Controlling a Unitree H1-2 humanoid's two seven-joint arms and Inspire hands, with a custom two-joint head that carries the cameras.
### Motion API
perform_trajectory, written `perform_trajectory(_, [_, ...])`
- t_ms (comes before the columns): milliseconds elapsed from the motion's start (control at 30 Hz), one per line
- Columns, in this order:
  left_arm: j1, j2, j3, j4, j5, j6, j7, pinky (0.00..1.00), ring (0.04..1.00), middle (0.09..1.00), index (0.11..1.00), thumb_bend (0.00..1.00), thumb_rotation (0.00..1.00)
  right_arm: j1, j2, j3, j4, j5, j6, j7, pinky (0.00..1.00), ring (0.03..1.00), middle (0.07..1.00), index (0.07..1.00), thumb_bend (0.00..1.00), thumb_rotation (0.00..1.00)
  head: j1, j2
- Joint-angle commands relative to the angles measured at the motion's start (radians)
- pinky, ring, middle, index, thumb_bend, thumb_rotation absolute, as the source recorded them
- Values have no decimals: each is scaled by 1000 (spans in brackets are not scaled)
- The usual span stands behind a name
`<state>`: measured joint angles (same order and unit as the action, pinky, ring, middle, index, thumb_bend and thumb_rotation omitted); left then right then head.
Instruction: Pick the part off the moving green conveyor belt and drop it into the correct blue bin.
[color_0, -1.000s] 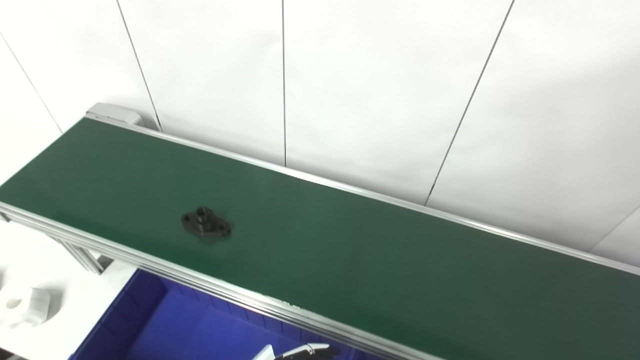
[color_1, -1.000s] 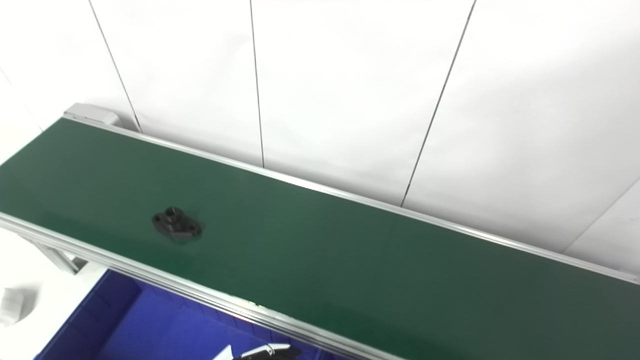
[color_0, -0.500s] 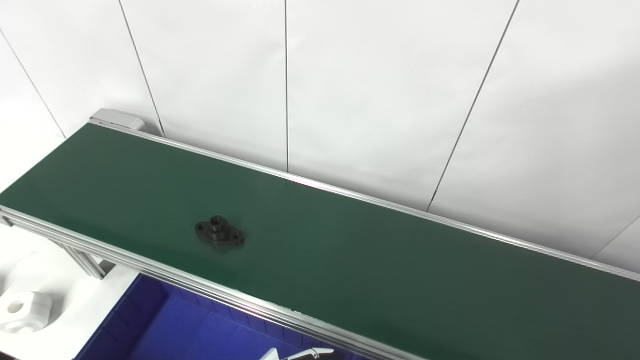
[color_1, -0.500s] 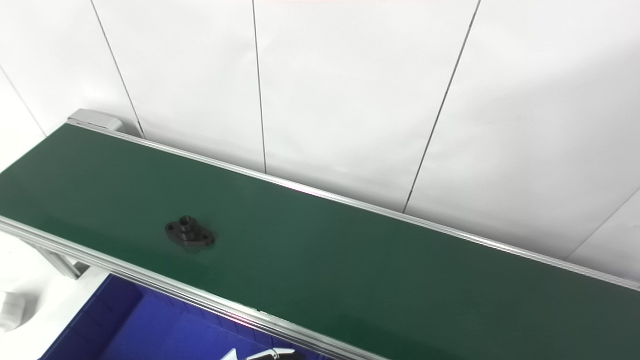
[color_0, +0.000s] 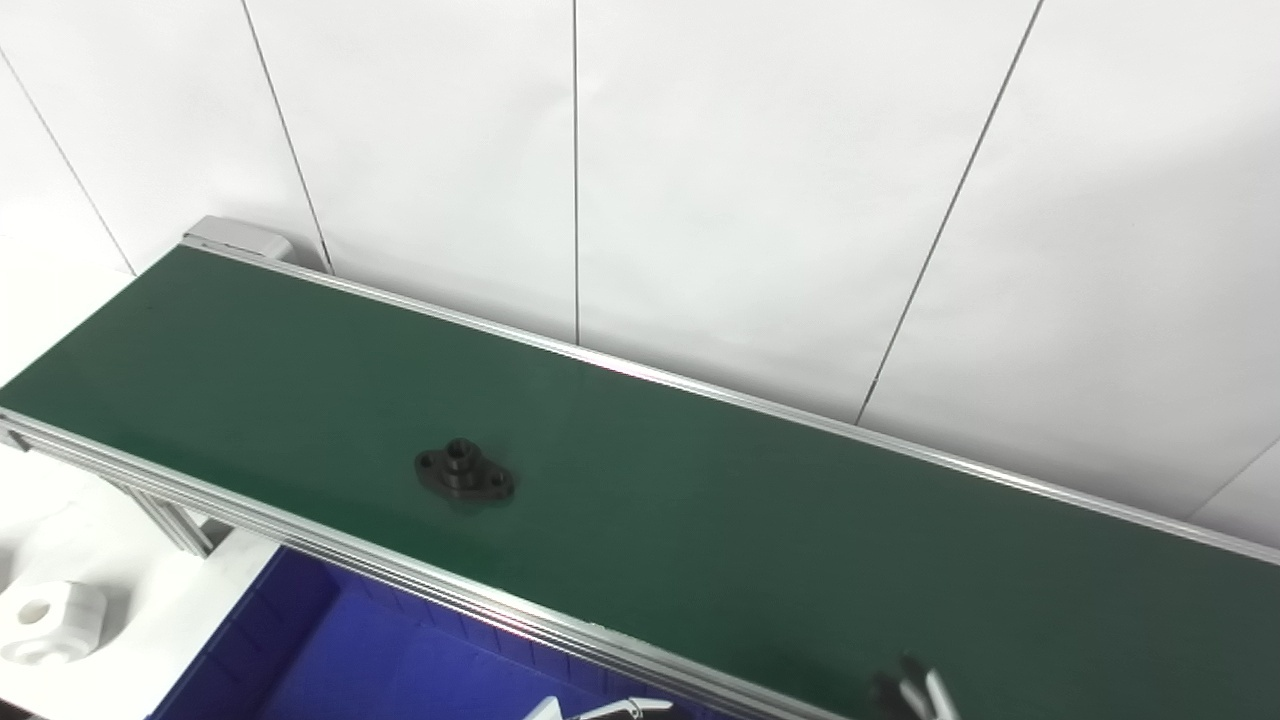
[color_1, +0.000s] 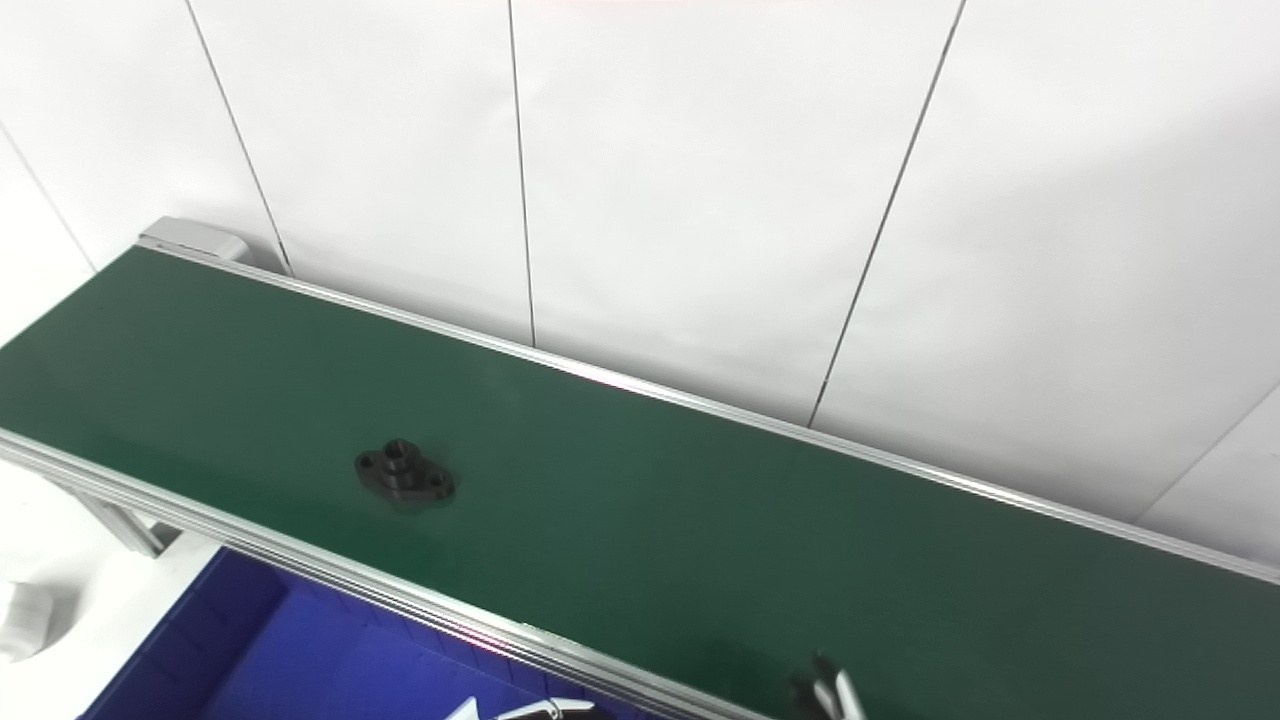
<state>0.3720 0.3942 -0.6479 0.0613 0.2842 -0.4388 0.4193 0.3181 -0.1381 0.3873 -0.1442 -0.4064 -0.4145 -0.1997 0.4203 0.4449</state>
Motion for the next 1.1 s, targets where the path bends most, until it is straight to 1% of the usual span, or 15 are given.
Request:
perform_trajectory(0, [7, 2, 2, -15, -1, -31, 1, 686, 755, 807, 814, 656, 414, -34, 7, -15, -65, 22, -24, 33, 728, 811, 832, 924, 781, 375, -2, 2])
perform_trajectory(67, [9, 3, 3, -15, -1, -31, -1, 687, 756, 809, 816, 655, 412, -65, 18, -27, -97, 38, 4, 60, 731, 813, 833, 919, 798, 379, -8, 2])
perform_trajectory(200, [9, 3, -1, -14, 3, -31, 10, 687, 756, 806, 813, 658, 416, -127, 34, -44, -106, 53, 13, 103, 686, 786, 823, 909, 810, 407, -16, 3])
perform_trajectory(233, [9, 4, 0, -15, 2, -31, 9, 687, 756, 806, 813, 659, 417, -150, 37, -45, -110, 60, 28, 122, 681, 782, 820, 907, 810, 409, -34, 7])
perform_trajectory(267, [10, 4, 1, -15, 2, -31, 8, 690, 759, 807, 812, 659, 423, -165, 40, -46, -113, 65, 37, 137, 713, 793, 826, 908, 804, 408, -34, 7])
perform_trajectory(300, [10, 6, 0, -17, -1, -31, 9, 691, 761, 808, 812, 659, 426, -184, 45, -47, -121, 60, 64, 158, 725, 797, 829, 908, 802, 408, -60, 13])
perform_trajectory(367, [12, 11, -1, -19, -6, -31, 17, 690, 761, 805, 806, 660, 416, -213, 57, -49, -140, 35, 119, 191, 728, 806, 840, 918, 786, 451, -99, 24])
perform_trajectory(433, [13, 17, 1, -21, -6, -31, 20, 689, 761, 804, 803, 664, 418, -238, 67, -50, -150, 1, 153, 211, 732, 813, 843, 913, 764, 489, -141, 35])
perform_trajectory(467, [15, 22, 3, -23, -7, -31, 21, 688, 761, 804, 803, 666, 421, -250, 73, -49, -150, -17, 163, 215, 729, 813, 843, 911, 760, 496, -185, 47])
perform_trajectory(500, [17, 25, 3, -26, -8, -31, 22, 688, 761, 804, 803, 671, 428, -265, 78, -49, -148, -37, 173, 217, 710, 803, 838, 903, 758, 515, -185, 47])
perform_trajectory(600, [22, 40, 5, -36, -24, -31, 11, 692, 767, 809, 805, 677, 430, -295, 92, -46, -151, -88, 218, 239, 655, 781, 832, 892, 768, 573, -255, 69])
perform_trajectory(767, [28, 55, 10, -44, -9, -31, 4, 701, 780, 819, 830, 695, 473, -325, 101, -38, -154, -108, 270, 286, 633, 768, 831, 880, 780, 546, -288, 83])
perform_trajectory(867, [29, 62, 9, -50, -22, -31, 1, 704, 781, 818, 831, 704, 467, -334, 108, -30, -158, -123, 299, 310, 645, 771, 833, 877, 776, 525, -324, 105])
perform_trajectory(1000, [30, 70, 8, -58, -39, -31, -3, 719, 785, 816, 833, 715, 458, -366, 119, -6, -162, -174, 359, 355, 679, 790, 845, 893, 768, 528, -353, 126])
perform_trajectory(1067, [31, 75, 6, -64, -46, -31, -4, 728, 794, 825, 840, 704, 427, -393, 126, 8, -158, -199, 395, 386, 717, 815, 856, 902, 768, 539, -364, 133])
